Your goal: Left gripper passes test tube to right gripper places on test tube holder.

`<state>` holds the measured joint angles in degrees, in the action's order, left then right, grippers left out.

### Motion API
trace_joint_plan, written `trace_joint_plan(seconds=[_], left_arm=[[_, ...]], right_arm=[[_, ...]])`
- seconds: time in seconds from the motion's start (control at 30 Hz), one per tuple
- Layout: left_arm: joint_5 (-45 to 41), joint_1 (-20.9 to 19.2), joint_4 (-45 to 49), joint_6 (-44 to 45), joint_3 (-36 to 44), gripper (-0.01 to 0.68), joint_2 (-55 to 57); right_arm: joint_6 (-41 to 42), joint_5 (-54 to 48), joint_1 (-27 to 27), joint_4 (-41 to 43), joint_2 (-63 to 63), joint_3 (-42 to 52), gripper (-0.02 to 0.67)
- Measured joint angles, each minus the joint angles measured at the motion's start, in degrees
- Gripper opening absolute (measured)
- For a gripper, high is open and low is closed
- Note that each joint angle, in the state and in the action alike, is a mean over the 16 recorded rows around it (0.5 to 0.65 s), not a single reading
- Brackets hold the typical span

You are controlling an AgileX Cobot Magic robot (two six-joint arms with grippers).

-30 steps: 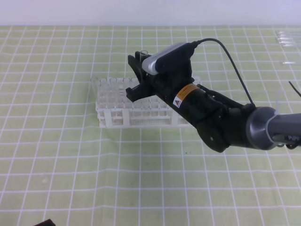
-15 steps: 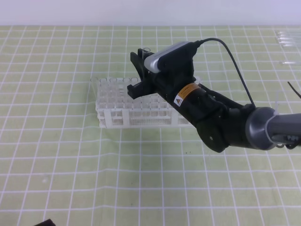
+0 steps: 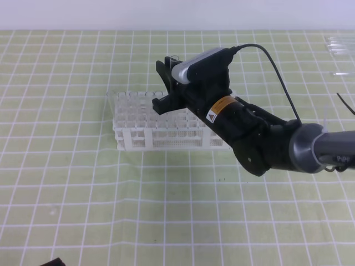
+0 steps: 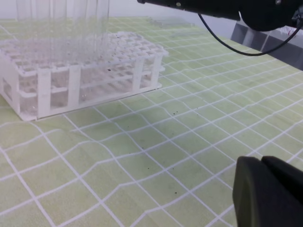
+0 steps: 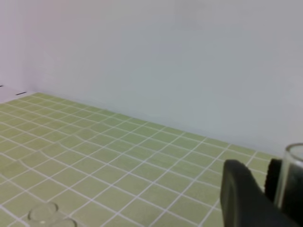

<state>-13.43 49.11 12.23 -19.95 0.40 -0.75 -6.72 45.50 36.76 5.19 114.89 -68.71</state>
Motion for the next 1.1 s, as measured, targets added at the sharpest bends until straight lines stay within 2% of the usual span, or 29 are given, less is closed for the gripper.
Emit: trace_joint_plan(seconds=[1.1], left_arm=[[0.1,0.0,0.0,0.1,0.1,-0.002,-0.2]], right_arm=[[-1.1,0.3,0.5,1.7,1.8,-0.4,0.086]])
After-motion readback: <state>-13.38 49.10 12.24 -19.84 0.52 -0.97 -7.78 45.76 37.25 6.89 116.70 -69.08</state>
